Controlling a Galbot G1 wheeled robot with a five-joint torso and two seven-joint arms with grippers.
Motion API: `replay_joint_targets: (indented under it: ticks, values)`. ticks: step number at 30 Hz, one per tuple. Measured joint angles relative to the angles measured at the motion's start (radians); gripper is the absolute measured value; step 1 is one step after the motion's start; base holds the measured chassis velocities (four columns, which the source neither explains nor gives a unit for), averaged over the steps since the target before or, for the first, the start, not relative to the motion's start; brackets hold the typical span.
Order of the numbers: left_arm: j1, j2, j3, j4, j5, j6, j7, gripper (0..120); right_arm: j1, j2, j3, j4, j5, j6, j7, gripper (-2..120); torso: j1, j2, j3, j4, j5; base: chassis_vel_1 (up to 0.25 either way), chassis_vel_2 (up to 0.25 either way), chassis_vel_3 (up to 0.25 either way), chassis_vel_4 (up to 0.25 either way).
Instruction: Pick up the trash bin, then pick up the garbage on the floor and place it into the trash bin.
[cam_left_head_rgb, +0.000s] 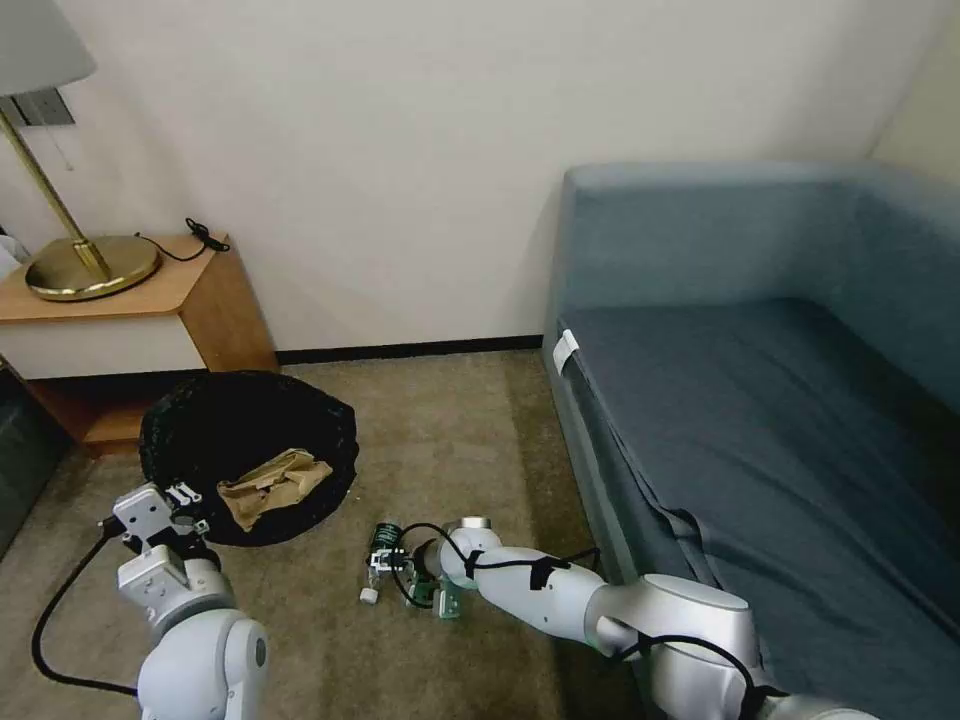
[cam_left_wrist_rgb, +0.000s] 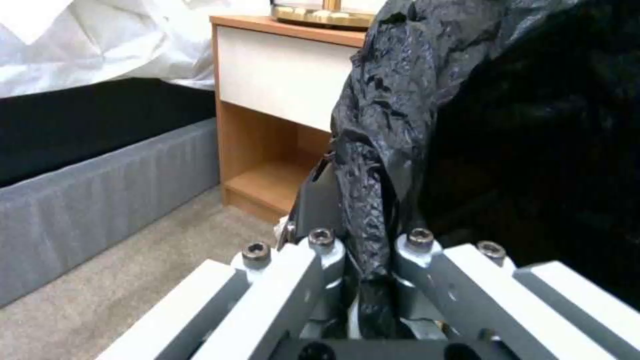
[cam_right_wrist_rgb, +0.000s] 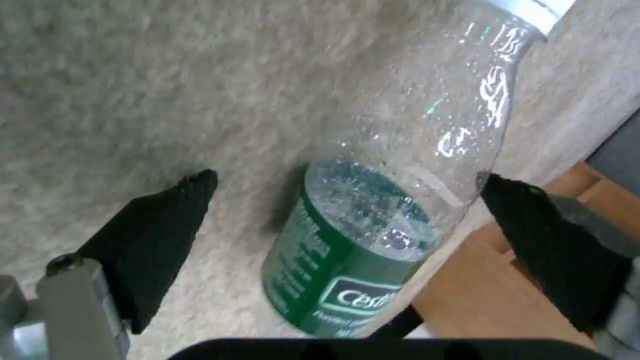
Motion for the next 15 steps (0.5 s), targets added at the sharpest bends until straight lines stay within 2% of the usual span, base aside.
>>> replay_joint_targets:
  ticks: [15]
  values:
    - [-0.001, 0.0, 0.0, 0.001, 0.004, 0.0, -0.001, 4, -0.001, -0.001, 0.006, -0.018, 0.029, -0.031, 0.006, 100, 0.0, 0.0, 0.0, -0.0002, 0.0001, 0.0, 0.0, 0.0, 0.0]
